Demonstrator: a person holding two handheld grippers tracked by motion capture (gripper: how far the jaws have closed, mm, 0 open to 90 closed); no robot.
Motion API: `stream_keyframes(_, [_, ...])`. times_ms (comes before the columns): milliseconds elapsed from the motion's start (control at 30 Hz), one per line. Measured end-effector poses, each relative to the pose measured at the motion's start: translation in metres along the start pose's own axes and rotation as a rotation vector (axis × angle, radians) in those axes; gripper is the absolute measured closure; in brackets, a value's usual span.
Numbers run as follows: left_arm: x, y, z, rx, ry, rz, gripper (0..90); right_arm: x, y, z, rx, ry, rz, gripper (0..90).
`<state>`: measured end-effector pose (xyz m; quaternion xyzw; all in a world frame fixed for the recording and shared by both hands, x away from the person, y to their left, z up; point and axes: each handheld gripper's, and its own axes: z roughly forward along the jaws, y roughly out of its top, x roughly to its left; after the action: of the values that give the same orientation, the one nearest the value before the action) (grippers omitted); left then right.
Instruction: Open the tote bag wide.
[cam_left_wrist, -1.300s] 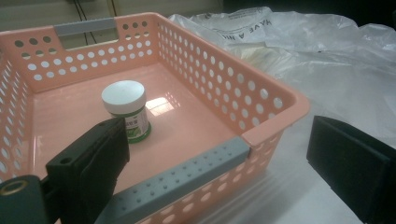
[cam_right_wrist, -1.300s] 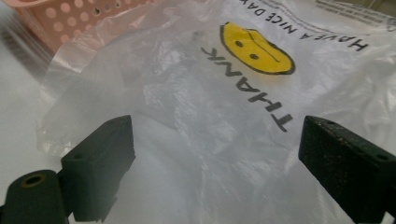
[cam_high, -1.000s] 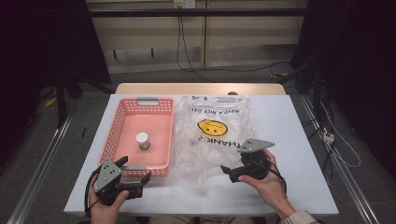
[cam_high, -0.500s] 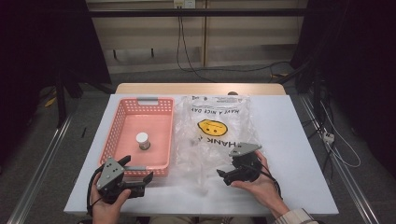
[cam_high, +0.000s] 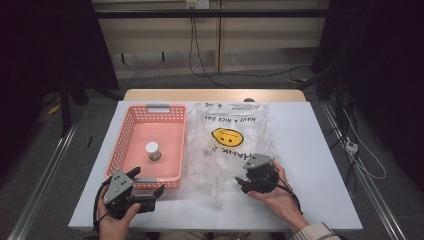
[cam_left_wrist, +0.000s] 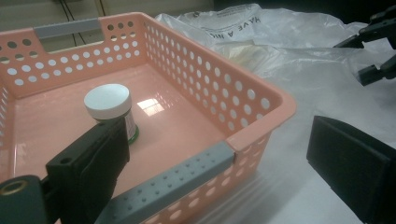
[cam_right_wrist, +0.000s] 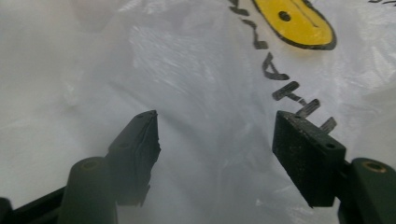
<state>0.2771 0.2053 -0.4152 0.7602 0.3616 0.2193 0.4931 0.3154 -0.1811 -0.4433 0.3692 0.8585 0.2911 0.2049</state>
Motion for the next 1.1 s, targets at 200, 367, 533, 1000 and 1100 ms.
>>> stream_keyframes(200, [0.0, 0.0, -0.001, 0.002, 0.006, 0.004, 5.6, -0.01, 0.004, -0.005, -0.045, 0.002, 0.03, 42.6])
stream_keyframes(367, [0.0, -0.001, -0.001, 0.005, 0.007, 0.004, 5.6, -0.014, 0.009, -0.012, -0.099, 0.014, 0.053, 54.7])
stream_keyframes(533, [0.0, -0.001, -0.001, 0.005, 0.008, 0.005, 5.6, -0.019, 0.015, -0.015, -0.134, 0.046, 0.079, 63.7])
stream_keyframes(1000, [0.0, -0.001, 0.0, 0.007, -0.001, 0.008, 5.6, -0.024, 0.027, -0.002, -0.088, 0.022, 0.083, 69.6])
stream_keyframes(1100, [-0.001, -0.001, 0.0, 0.007, -0.001, 0.008, 5.6, -0.024, 0.027, 0.002, -0.062, 0.013, 0.075, 70.4])
